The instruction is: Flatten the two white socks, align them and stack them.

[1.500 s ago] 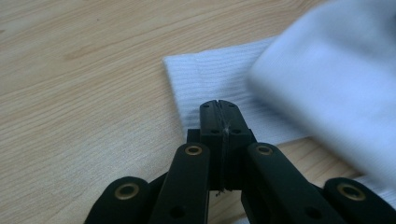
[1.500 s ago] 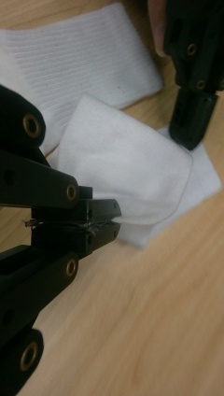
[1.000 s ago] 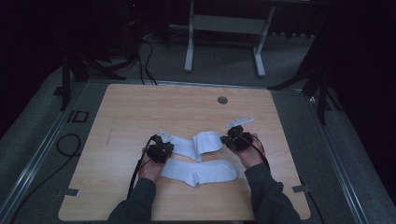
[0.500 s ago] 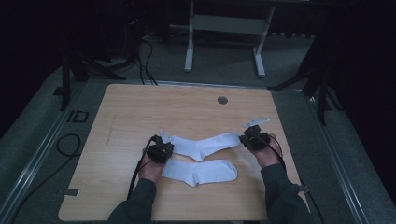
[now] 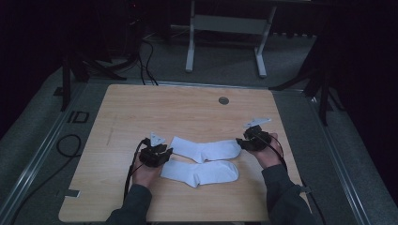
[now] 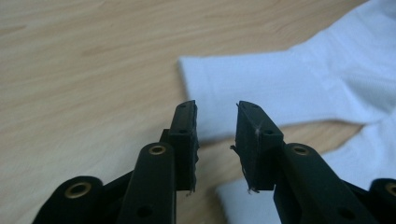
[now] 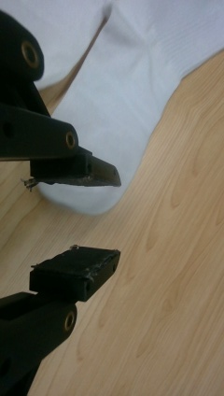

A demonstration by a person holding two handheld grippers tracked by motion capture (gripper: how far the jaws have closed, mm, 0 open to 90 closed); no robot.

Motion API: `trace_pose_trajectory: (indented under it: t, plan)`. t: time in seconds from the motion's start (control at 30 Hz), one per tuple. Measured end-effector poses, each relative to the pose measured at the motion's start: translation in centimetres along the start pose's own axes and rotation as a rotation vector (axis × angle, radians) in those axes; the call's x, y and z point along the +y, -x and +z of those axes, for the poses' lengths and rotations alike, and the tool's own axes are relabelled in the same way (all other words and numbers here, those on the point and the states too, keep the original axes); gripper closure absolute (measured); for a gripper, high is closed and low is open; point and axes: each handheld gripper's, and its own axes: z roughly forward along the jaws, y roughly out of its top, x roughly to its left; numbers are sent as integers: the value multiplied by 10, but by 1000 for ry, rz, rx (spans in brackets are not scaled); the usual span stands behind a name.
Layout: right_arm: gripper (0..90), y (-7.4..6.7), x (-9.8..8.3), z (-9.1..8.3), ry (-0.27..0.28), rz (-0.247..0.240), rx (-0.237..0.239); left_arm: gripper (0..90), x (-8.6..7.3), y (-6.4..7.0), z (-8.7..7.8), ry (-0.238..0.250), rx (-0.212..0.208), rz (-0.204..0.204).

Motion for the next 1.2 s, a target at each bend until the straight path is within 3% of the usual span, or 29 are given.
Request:
trace_pose_trajectory:
  t: [0.17,0.27,0.37,0.73,1.0,1.03,1.2]
  plan:
    - [555,-10,11,2,17,-15,38,643,-6,-5,-8,-16,0,-25]
    - [553,-18,20,6,28,-38,72,629,-9,-8,-13,-40,-7,-3]
    - [552,-25,27,9,33,-42,108,622,-16,-11,-17,-66,13,27]
    - [553,-55,50,24,28,-125,151,621,-25,-30,-21,-63,41,-30]
    - [561,-84,61,39,14,-189,190,622,-25,-30,-16,-75,51,-34]
    - [561,-92,65,46,4,-204,198,625,-25,-27,-14,-81,72,-15]
    - [559,-109,73,62,-16,-234,222,625,-25,-25,-12,-81,87,-1]
